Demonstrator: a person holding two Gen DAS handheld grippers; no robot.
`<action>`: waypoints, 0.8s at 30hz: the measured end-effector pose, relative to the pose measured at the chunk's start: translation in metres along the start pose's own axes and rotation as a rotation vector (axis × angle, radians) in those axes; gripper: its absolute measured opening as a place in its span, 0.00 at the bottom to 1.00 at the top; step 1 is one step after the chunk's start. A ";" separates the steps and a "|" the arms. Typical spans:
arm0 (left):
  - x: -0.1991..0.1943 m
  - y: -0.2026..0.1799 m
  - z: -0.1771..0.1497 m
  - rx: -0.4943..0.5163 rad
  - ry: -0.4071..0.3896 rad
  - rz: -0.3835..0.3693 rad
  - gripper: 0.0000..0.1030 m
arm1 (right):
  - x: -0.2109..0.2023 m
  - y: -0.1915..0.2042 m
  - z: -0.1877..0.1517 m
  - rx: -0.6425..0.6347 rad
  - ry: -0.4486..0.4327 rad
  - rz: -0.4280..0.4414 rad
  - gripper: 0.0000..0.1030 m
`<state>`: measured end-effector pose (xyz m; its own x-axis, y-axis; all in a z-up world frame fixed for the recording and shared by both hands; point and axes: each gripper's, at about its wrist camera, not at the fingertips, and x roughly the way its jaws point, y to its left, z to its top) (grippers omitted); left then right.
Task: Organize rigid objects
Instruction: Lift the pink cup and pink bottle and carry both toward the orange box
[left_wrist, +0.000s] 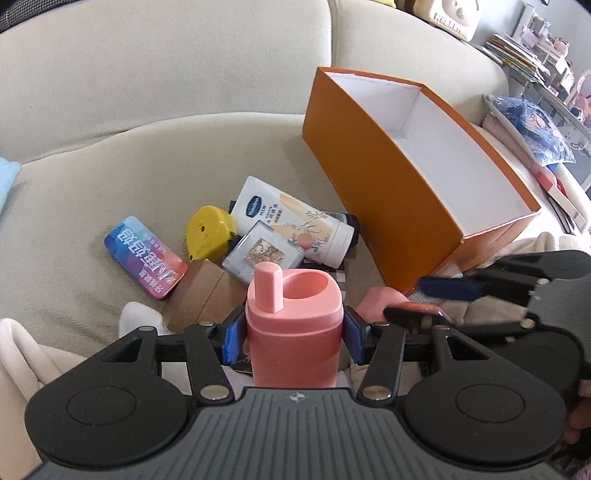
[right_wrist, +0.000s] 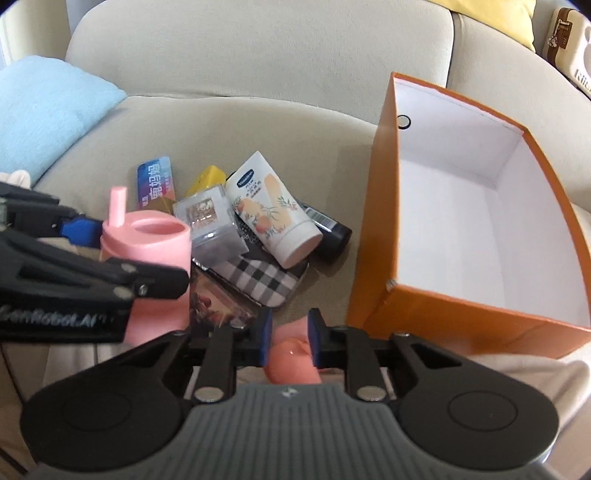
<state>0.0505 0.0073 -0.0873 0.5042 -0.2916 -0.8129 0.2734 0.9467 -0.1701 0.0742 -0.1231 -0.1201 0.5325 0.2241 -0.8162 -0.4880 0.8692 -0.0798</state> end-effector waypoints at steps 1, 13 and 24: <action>0.000 -0.001 0.000 0.004 -0.002 -0.005 0.59 | -0.005 0.001 -0.002 -0.011 -0.006 0.000 0.48; -0.013 -0.012 -0.002 0.046 -0.044 -0.015 0.59 | -0.008 0.009 -0.009 -0.092 0.013 -0.013 0.28; -0.064 -0.021 0.003 0.042 -0.228 0.006 0.59 | -0.061 -0.007 -0.005 -0.026 -0.182 0.033 0.26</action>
<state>0.0147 0.0061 -0.0304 0.6765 -0.3140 -0.6662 0.3014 0.9434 -0.1387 0.0419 -0.1446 -0.0725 0.6308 0.3307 -0.7019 -0.5239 0.8488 -0.0709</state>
